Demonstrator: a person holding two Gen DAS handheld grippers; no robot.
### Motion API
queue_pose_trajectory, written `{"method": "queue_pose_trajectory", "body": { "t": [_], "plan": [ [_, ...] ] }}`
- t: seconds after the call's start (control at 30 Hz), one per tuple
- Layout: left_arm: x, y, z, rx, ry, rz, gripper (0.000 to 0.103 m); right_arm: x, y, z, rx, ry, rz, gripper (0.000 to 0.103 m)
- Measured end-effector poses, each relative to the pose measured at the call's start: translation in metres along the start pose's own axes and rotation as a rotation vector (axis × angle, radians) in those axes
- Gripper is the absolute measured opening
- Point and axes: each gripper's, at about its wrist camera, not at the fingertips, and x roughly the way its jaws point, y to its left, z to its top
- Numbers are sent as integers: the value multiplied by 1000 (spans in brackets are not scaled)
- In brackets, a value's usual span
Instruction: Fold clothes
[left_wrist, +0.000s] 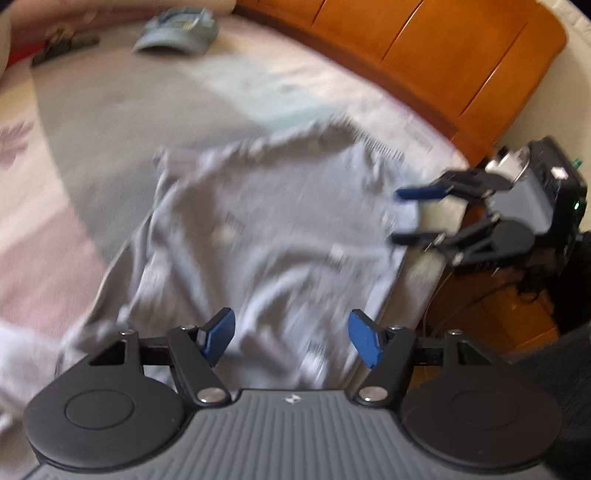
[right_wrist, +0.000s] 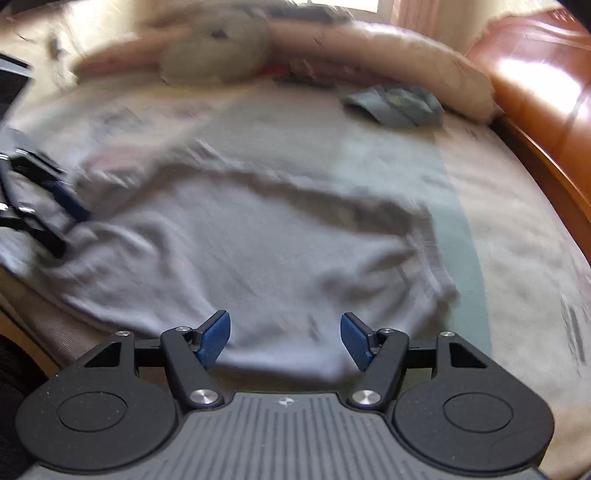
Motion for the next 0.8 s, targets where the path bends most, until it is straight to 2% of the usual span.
{"method": "queue_pose_trajectory", "body": {
  "t": [0.07, 0.2, 0.27, 0.37, 0.43, 0.53, 0.63, 0.7, 0.8],
  "plan": [
    [6, 1, -4, -28, 5, -29, 68, 11, 8, 7, 0, -19, 36, 71],
    [15, 4, -13, -91, 12, -88, 68, 31, 21, -2, -37, 46, 54, 72],
    [6, 13, -25, -182, -4, -112, 69, 20, 20, -16, -51, 32, 51, 76],
    [-6, 20, -30, -283, -29, -116, 67, 6, 19, -23, -77, 65, 46, 77],
    [-12, 18, -24, -267, -49, -90, 67, 6, 15, -14, -61, 91, 57, 77],
    [-15, 12, -11, -215, -87, -75, 68, 12, 12, 5, -43, 37, 61, 77],
    [-7, 13, -12, -250, -63, -96, 68, 27, 18, 23, -58, 3, 54, 77],
    [-2, 16, -24, -288, -35, -94, 68, 38, 22, 26, -54, 17, 68, 77],
    [-8, 22, -39, -370, -72, -108, 69, 45, 20, 18, -23, 47, 86, 79]
  ]
}}
